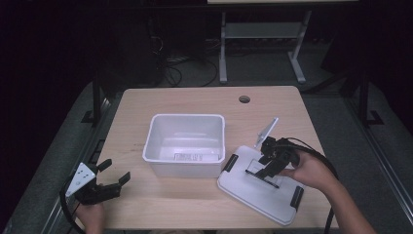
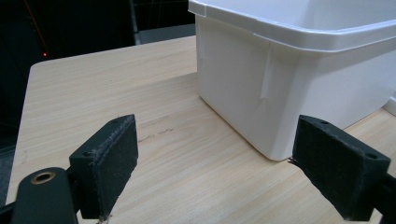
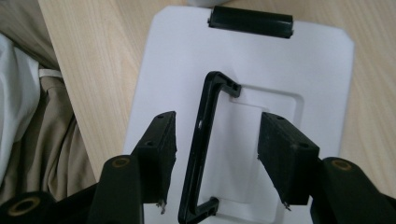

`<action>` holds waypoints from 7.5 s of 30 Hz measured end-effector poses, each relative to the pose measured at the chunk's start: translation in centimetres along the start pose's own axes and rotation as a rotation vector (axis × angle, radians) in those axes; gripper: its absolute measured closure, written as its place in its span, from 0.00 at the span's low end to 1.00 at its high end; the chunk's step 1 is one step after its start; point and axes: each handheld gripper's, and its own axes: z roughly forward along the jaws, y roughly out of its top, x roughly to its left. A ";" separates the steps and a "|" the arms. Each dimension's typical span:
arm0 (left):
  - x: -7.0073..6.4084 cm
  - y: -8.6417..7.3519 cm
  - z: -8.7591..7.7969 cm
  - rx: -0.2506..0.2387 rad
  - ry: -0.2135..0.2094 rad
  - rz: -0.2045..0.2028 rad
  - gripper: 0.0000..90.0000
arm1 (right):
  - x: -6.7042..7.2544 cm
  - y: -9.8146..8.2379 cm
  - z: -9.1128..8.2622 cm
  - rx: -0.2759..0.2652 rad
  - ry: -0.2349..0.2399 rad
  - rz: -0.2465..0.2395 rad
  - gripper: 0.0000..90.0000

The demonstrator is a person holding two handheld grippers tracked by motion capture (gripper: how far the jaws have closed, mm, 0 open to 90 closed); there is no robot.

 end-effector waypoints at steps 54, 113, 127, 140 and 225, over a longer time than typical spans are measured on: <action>-0.1 0.0 0.0 -0.001 -0.001 0.005 0.15 | -1.5 -1.9 2.1 0.063 -0.015 0.032 0.94; 0.1 0.0 0.0 -0.003 0.007 0.003 0.15 | -0.1 -0.2 -8.9 0.051 -0.098 -0.052 0.94; 0.1 0.0 0.0 -0.002 0.005 0.000 0.15 | 0.6 0.8 -11.3 0.028 -0.114 -0.077 0.94; 0.2 0.0 0.0 -0.004 0.008 -0.003 0.15 | 1.1 2.4 -12.3 -0.006 -0.110 -0.103 0.94; 1.0 -0.5 -0.9 -0.030 0.020 -0.035 0.15 | 1.9 15.4 -8.7 -0.052 -0.047 -0.264 0.94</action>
